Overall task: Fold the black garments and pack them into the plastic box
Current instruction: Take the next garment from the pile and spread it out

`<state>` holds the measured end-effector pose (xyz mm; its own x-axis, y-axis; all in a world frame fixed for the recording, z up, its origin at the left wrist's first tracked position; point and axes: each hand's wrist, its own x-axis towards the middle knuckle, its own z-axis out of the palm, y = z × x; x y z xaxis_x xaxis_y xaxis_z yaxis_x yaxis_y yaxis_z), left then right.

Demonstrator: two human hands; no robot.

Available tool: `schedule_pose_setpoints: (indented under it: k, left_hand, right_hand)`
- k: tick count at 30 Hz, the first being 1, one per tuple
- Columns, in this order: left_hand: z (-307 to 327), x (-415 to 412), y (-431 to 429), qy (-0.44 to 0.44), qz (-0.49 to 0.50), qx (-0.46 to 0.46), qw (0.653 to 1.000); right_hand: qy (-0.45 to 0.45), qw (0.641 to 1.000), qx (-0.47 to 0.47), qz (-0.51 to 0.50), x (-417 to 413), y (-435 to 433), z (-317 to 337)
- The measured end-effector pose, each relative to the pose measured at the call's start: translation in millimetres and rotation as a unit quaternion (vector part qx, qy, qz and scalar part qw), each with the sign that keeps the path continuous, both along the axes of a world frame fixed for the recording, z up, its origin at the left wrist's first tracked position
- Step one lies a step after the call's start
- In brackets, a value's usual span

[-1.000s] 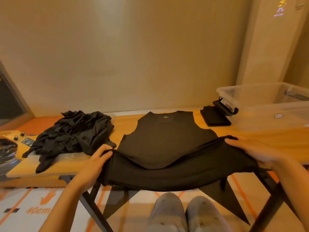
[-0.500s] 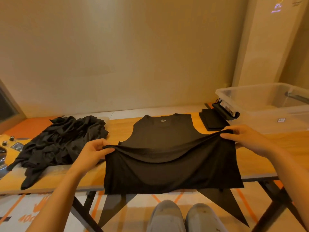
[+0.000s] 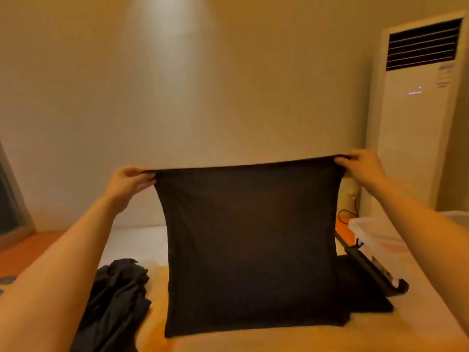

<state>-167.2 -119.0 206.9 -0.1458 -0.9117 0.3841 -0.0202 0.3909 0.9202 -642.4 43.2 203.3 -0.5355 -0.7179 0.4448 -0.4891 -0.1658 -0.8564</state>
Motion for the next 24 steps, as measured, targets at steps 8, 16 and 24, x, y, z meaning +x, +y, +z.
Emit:
schedule_pose_setpoints:
  k: [8, 16, 24]
  left_hand:
    - [89.1, -6.6, 17.8, 0.091, 0.037, -0.146, 0.984]
    - [43.6, 15.0, 57.5, 0.020, 0.014, -0.104, 0.994]
    - [-25.3, 48.2, 113.6, -0.022, -0.008, -0.034, 0.999]
  right_hand:
    - [-0.005, 0.978, -0.208, 0.007, 2.3, 17.0, 90.0]
    - [-0.048, 0.985, -0.156, 0.046, 10.6, 56.2, 33.7]
    - [-0.060, 0.992, -0.063, 0.095, 30.2, 110.7, -29.8]
